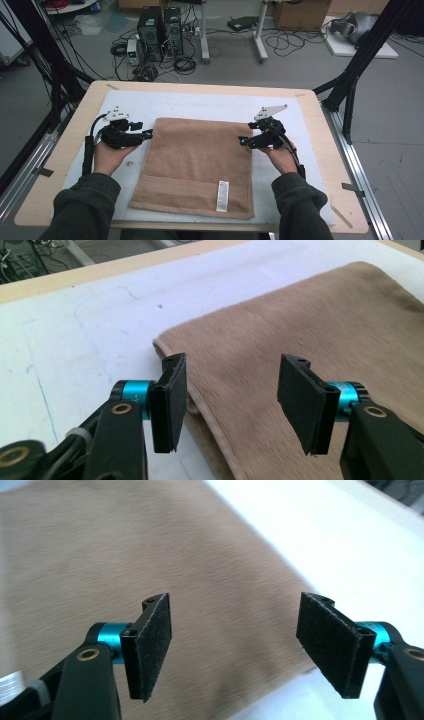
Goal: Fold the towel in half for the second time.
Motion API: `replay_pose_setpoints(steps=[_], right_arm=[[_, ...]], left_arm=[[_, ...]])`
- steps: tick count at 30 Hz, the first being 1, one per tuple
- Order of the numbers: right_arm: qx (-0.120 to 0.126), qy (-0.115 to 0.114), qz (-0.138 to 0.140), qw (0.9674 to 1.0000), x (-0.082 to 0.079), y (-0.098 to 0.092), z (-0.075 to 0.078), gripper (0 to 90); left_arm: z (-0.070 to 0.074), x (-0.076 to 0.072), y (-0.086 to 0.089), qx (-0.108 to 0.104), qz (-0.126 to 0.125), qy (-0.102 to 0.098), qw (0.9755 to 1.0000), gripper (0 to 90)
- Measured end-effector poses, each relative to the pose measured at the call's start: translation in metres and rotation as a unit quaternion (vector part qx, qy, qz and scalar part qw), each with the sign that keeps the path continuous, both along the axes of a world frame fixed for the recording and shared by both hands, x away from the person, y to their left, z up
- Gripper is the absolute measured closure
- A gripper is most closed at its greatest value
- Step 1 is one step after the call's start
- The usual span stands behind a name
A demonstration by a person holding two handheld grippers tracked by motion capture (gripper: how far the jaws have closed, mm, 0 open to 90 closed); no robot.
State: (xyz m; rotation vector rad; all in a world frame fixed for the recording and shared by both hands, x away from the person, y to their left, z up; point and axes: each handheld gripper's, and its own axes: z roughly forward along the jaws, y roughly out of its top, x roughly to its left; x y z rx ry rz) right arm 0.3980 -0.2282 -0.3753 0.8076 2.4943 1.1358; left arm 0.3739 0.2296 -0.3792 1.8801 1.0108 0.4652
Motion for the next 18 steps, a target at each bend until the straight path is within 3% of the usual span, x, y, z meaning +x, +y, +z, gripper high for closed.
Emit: replay_pose_setpoints(steps=[2, 5, 8, 11, 15, 16, 18], right_arm=[[-0.005, 0.009, -0.009, 0.9999, 0.011, -0.001, -0.001, 31.0], [-0.008, 0.004, -0.024, 0.9997, 0.025, -0.004, -0.005, 33.3], [-0.004, 0.013, -0.052, 0.9986, 0.037, -0.013, -0.016, 33.1], [-0.008, 0.030, -0.073, 0.9969, 0.046, -0.020, -0.027, 32.4], [-0.004, 0.057, -0.084, 0.9948, 0.056, -0.024, -0.042, 32.0], [-0.003, 0.067, -0.083, 0.9943, 0.057, -0.024, -0.045, 32.7], [0.002, 0.080, -0.075, 0.9939, 0.060, -0.023, -0.052, 41.2]], left_arm=[[-0.001, 0.014, 0.000, 0.001, 0.009, 0.003, 1.0000, 49.4], [-0.007, 0.035, 0.000, 0.001, 0.025, 0.015, 0.9996, 51.8], [-0.016, 0.054, -0.003, 0.008, 0.025, 0.035, 0.9991, 52.2], [-0.029, 0.066, -0.007, -0.010, 0.035, 0.030, 0.9989, 51.3], [-0.050, 0.079, -0.009, -0.019, 0.052, 0.069, 0.9961, 48.1], [-0.054, 0.082, -0.009, -0.026, 0.045, 0.082, 0.9953, 49.6], [-0.058, 0.083, -0.012, -0.021, 0.037, 0.084, 0.9956, 67.0]])
